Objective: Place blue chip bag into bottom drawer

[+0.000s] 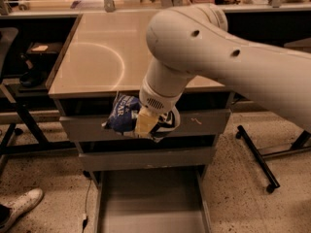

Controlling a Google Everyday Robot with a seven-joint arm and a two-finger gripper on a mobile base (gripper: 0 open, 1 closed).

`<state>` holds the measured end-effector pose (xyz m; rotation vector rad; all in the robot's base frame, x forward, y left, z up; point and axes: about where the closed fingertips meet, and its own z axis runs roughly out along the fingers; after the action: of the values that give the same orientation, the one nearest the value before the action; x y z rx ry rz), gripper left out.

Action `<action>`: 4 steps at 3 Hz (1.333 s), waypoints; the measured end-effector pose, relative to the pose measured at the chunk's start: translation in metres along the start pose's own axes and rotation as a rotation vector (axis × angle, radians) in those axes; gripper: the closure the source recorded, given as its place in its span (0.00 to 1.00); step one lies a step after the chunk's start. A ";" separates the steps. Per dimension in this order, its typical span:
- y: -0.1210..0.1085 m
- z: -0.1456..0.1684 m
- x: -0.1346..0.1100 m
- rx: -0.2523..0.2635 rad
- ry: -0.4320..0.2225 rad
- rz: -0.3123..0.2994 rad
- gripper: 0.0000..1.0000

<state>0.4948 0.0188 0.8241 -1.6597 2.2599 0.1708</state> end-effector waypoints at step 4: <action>0.042 0.144 0.089 -0.204 0.020 0.167 1.00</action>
Offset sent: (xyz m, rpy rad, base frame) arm -0.0438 -0.0401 -0.1821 0.0695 0.2440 -0.1243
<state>0.4595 -0.0069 0.6555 -1.5712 2.4672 0.4396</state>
